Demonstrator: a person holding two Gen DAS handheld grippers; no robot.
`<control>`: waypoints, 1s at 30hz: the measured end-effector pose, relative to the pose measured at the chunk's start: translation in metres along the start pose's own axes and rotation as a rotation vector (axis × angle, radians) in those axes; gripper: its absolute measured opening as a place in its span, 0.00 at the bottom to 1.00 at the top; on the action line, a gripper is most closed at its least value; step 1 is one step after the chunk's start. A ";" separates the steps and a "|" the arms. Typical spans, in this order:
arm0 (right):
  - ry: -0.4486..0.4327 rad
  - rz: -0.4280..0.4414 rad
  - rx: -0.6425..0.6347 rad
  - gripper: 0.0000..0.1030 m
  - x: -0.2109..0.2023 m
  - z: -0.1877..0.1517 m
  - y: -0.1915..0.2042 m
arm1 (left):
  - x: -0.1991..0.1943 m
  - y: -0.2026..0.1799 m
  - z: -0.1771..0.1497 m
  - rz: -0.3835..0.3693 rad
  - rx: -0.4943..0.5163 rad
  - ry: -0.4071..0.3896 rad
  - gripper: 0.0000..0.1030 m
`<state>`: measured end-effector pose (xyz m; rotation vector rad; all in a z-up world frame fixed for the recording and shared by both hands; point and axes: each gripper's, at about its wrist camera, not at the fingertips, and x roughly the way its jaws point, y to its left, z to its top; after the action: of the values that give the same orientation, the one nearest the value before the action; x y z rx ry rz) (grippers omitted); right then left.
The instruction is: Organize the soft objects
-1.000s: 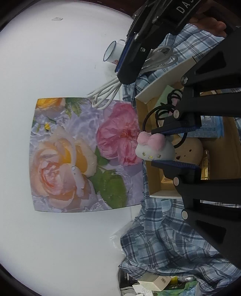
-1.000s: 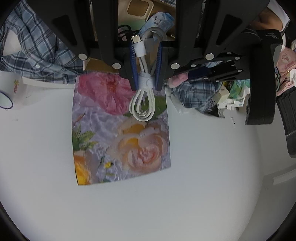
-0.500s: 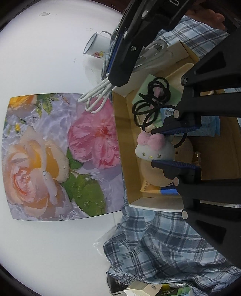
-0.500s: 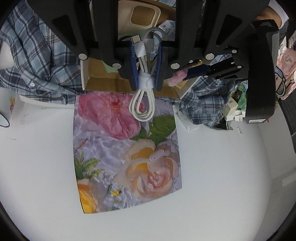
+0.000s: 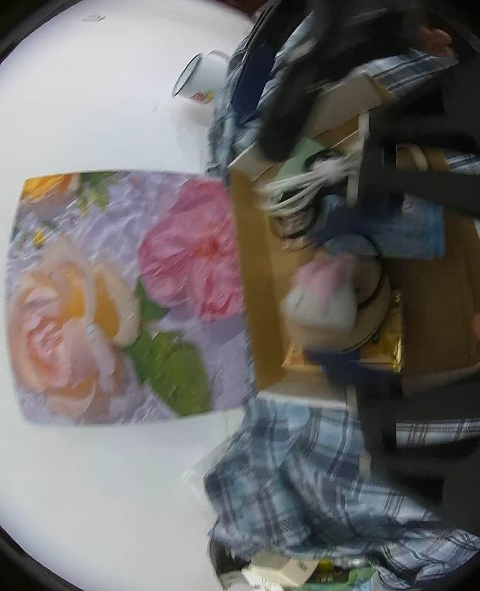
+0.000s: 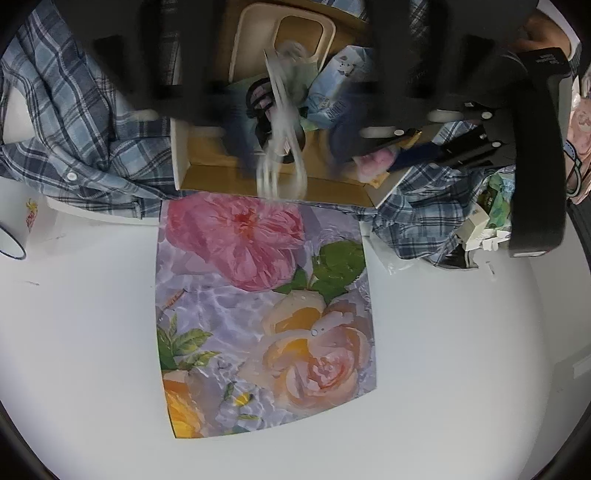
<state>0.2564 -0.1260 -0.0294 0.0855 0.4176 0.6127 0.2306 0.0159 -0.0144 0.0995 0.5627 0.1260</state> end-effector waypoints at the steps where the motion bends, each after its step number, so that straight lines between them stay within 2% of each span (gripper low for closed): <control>1: -0.003 -0.015 -0.002 0.89 -0.001 0.000 0.001 | -0.003 0.001 0.000 0.011 -0.001 -0.025 1.00; 4: -0.022 -0.045 -0.025 0.92 -0.006 0.002 0.004 | -0.009 0.004 0.002 0.015 -0.004 -0.062 1.00; 6: -0.028 -0.034 -0.021 1.00 -0.007 0.002 0.003 | -0.009 0.008 0.003 -0.001 -0.025 -0.059 1.00; 18: -0.110 -0.032 -0.018 1.00 -0.025 0.010 0.002 | -0.028 0.018 0.014 -0.030 -0.068 -0.099 1.00; 23: -0.131 -0.027 -0.026 1.00 -0.032 0.015 0.005 | -0.041 0.016 0.019 -0.009 -0.048 -0.133 1.00; 30: -0.174 -0.018 -0.055 1.00 -0.050 0.023 0.015 | -0.059 0.022 0.029 -0.045 -0.069 -0.153 1.00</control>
<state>0.2208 -0.1418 0.0128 0.0817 0.2325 0.5936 0.1944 0.0275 0.0440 0.0286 0.4074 0.0935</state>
